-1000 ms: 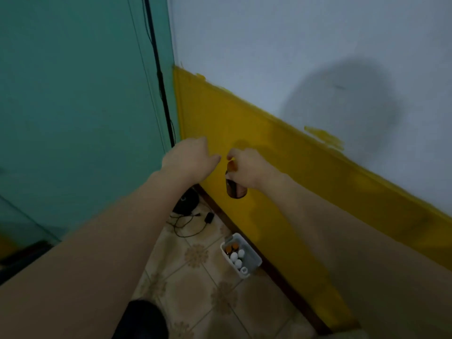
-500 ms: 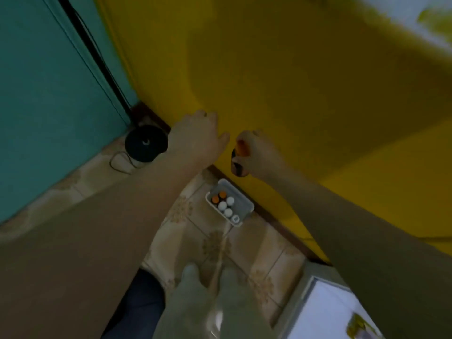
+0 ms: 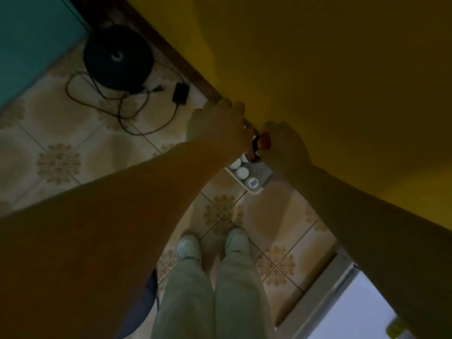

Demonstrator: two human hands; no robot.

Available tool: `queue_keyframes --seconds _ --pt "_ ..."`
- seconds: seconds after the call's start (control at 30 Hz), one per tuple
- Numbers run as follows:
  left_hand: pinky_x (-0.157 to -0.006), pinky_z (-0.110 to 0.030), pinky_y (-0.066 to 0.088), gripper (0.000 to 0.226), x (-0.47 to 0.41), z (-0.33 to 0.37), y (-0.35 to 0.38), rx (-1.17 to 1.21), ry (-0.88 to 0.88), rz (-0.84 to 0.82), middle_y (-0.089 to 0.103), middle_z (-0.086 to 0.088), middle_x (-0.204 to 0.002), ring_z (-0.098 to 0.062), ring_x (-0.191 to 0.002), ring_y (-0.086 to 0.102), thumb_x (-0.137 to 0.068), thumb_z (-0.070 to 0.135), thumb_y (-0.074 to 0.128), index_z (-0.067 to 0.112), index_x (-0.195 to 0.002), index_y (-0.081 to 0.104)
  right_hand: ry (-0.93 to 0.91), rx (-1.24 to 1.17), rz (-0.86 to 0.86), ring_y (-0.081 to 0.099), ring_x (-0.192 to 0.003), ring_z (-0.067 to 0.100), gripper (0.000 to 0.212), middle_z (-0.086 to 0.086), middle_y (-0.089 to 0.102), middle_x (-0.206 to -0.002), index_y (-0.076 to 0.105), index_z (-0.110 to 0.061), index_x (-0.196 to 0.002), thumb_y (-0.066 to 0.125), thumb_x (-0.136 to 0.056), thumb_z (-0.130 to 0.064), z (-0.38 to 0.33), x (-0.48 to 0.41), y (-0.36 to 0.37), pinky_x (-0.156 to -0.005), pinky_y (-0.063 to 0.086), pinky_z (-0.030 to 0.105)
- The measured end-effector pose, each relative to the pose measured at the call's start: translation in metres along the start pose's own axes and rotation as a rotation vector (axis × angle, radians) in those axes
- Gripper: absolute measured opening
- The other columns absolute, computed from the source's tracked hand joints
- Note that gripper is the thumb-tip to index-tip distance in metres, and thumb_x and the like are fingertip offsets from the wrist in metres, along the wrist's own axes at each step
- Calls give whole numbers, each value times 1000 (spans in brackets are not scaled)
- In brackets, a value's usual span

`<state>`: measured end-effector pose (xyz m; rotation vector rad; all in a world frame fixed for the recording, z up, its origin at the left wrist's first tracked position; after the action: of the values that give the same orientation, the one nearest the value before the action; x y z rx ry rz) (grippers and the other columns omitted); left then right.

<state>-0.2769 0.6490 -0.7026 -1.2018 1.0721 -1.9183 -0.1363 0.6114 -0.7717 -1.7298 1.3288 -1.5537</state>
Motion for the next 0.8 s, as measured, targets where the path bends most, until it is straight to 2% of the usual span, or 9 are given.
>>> queue_keyframes --seconds 0.13,0.3,0.37,0.47,0.6,0.7,0.8 --pt "-95 -42 38 46 -34 -5 78 14 4 -68 45 -12 -133 -32 -117 46 -98 39 40 14 -137 37 45 9 7 50 -103 37 26 20 51 -119 51 -5 -121 50 -96 -13 54 -36 67 -78 38 40" --pt "-95 -42 38 51 -71 -8 154 -31 16 -115 42 -13 -137 -33 -119 46 -99 39 38 13 -143 31 136 16 18 52 -113 35 39 15 51 -127 49 -14 -131 54 -93 -22 92 -77 148 -90 46 45" --pt "-98 -43 37 50 -82 -7 180 -69 36 -163 41 -14 -138 -34 -121 43 -100 38 36 12 -142 31 158 -21 1 56 -108 34 32 15 55 -121 55 -13 -122 55 -91 -19 99 -94 173 -88 49 42" --pt "-100 -46 39 46 -99 -4 211 -81 39 -197 44 -14 -134 -35 -122 42 -99 37 38 9 -135 38 213 -30 -33 54 -113 36 35 17 53 -125 53 -11 -125 53 -90 -17 106 -113 198 -92 48 44" --pt "-100 -48 39 45 -117 -2 247 -83 57 -177 44 -15 -133 -35 -122 43 -98 37 40 9 -133 41 265 50 -45 41 -130 35 52 18 38 -144 31 -12 -145 49 -97 -16 122 -130 225 -103 37 43" --pt "-102 -47 37 46 -123 -2 268 -62 70 -158 44 -15 -135 -35 -124 40 -98 36 41 10 -136 39 280 71 -53 44 -127 32 44 17 43 -141 37 -8 -141 46 -98 -19 131 -137 243 -103 37 41" --pt "-101 -47 37 47 -126 -4 278 -73 64 -152 43 -15 -136 -36 -124 41 -97 35 43 11 -138 38 247 57 -63 43 -126 35 42 19 42 -141 42 -6 -135 45 -97 -24 126 -135 249 -103 37 48"
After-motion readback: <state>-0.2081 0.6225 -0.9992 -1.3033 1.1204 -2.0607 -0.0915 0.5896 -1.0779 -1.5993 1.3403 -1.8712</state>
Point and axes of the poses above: each hand's wrist, its own x-axis away from the middle knuckle, its own y-axis out of the palm, z = x × y, the point moved 1 cm from there along -x, towards the middle knuckle
